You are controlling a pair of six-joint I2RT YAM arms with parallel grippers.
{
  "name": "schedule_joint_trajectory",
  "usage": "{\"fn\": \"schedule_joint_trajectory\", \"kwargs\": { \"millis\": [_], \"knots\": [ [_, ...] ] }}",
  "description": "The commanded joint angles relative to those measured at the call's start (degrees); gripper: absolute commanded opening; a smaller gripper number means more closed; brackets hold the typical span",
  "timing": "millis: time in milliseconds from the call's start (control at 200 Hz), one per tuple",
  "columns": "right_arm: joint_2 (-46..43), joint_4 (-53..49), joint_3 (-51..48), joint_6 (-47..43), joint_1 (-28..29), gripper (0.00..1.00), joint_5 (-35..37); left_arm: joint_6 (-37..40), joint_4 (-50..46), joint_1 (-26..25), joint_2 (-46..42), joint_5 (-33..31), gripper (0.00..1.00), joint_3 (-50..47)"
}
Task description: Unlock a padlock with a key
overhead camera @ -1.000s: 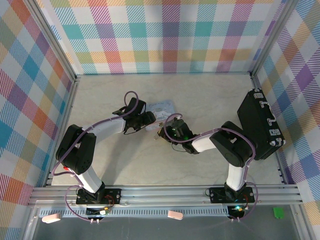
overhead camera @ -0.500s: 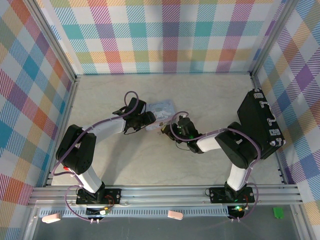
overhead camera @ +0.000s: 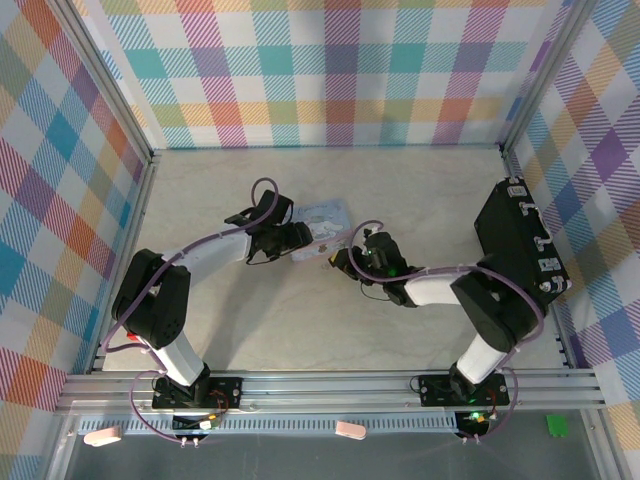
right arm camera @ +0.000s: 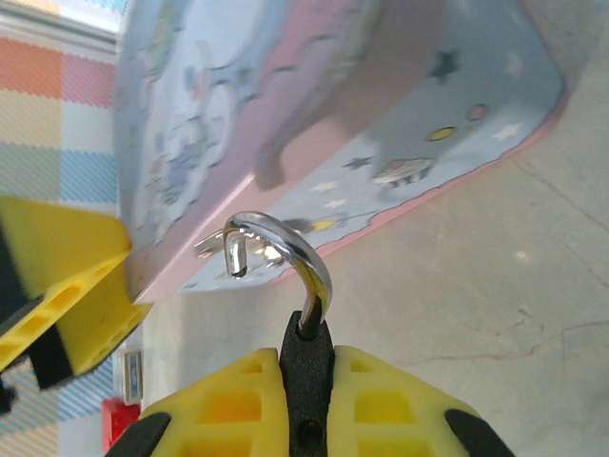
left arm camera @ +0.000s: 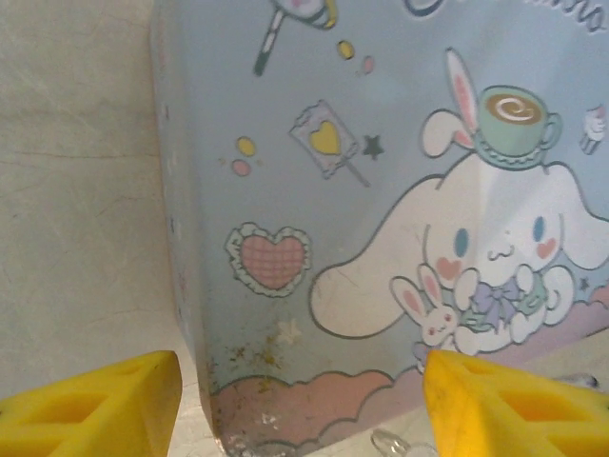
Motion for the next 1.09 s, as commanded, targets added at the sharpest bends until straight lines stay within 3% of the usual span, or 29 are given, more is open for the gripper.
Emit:
{"fn": "schedule_joint_trajectory", "kwargs": {
  "millis": [0, 265, 535, 700, 1090],
  "knots": [
    [-5.7, -8.4, 0.4, -10.1, -0.4, 0.00, -2.9, 5.4, -5.1, -0.2, -3.1, 0.0, 0.70, 0.4],
    [-16.6, -30.0, 3.9, -25.6, -1.0, 0.00, -1.2, 11.0, -3.0, -0.1, -13.9, -8.4, 0.75, -8.2],
    [-23.3, -52.0, 9.7, -38.3, -2.1, 0.00, -0.5, 12.3, 3.3, -0.1, -30.5, -16.7, 0.80, -22.1],
    [-25.7, -59.5, 9.6, -39.8, -2.5, 0.00, -0.4, 13.7, 2.0, -0.2, -34.9, -20.3, 0.81, -25.6],
    [-27.5, -66.0, 5.9, -37.3, -2.7, 0.00, -1.2, 15.4, 3.1, -0.2, -47.7, -24.9, 0.84, -33.0]
  ]
}}
